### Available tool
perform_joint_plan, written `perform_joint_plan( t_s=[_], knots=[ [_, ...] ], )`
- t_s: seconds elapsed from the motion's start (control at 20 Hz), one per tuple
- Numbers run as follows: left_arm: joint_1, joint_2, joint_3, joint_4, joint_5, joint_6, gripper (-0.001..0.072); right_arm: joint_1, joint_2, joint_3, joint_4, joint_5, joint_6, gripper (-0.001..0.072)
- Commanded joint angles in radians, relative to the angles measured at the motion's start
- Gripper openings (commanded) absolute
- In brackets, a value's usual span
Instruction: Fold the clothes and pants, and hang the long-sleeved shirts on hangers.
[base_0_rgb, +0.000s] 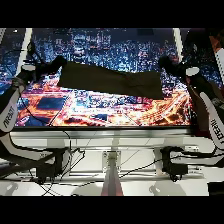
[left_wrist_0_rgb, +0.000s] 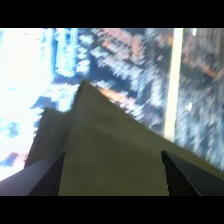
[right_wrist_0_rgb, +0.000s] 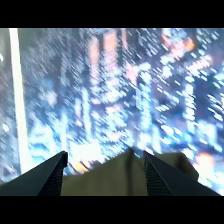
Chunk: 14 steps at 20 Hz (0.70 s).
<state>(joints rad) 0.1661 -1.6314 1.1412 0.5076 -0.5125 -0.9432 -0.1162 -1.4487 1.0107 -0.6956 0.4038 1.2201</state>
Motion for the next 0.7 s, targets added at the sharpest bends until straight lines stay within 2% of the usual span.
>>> perform_joint_plan(
  t_s=[0.0, 0.1, 0.2, 0.25, 0.3, 0.45, 0.55, 0.6, 0.65],
  knots=[
    [0.127, -0.008, 0.01, 0.121, -0.257, -0.038, 0.0716, -0.065, -0.011, 0.007, -0.095, 0.178, -0.003, 0.0529],
    [0.153, -0.022, 0.011, 0.225, -0.318, -0.093, 0.0716, -0.071, -0.02, 0.014, -0.117, 0.258, -0.016, 0.053],
    [0.142, -0.055, 0.012, 0.248, -0.358, -0.114, 0.0716, -0.06, -0.045, 0.039, -0.113, 0.37, -0.072, 0.0542],
    [0.124, -0.071, 0.013, 0.248, -0.36, -0.114, 0.0716, -0.05, -0.056, 0.053, -0.111, 0.415, -0.089, 0.0639],
    [0.101, -0.083, 0.013, 0.247, -0.344, -0.112, 0.0714, -0.039, -0.063, 0.064, -0.112, 0.439, -0.09, 0.0694],
    [0.021, -0.092, 0.013, 0.248, -0.226, -0.112, 0.0691, 0.012, -0.065, 0.093, -0.113, 0.419, -0.089, 0.0688],
    [-0.027, -0.092, 0.021, 0.252, -0.166, -0.112, 0.0421, 0.064, -0.065, 0.114, -0.114, 0.381, -0.083, 0.0675],
    [-0.042, -0.091, 0.037, 0.256, -0.169, -0.112, 0.0292, 0.094, -0.065, 0.125, -0.117, 0.354, -0.058, 0.0611],
    [-0.049, -0.09, 0.063, 0.271, -0.199, -0.113, 0.0204, 0.121, -0.066, 0.135, -0.126, 0.327, -0.005, 0.0556]
  ],
)
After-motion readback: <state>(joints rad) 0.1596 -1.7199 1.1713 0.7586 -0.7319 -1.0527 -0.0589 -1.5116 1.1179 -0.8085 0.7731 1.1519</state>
